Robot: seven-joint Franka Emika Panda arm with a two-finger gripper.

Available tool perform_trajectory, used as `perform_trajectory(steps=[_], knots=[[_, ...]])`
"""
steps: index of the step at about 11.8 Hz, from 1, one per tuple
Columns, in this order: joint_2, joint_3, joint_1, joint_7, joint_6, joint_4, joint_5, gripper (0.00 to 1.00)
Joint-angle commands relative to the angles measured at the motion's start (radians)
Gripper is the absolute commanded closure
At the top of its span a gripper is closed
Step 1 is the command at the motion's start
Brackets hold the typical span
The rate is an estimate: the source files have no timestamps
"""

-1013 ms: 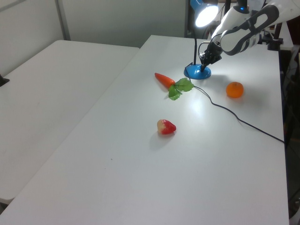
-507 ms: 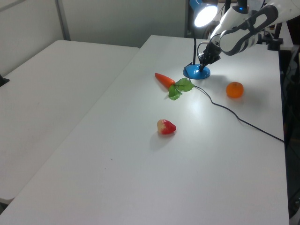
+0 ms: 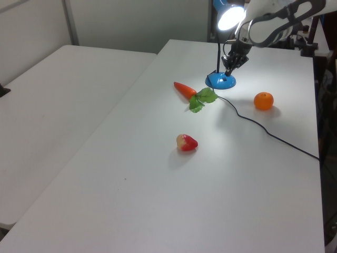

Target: Turn on desk lamp

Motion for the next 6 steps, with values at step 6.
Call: perform_trajectory(steps=[6], knots=[[-0.139, -0.043, 0.171, -0.194, -0.729, 0.213, -0.139, 0.96]])
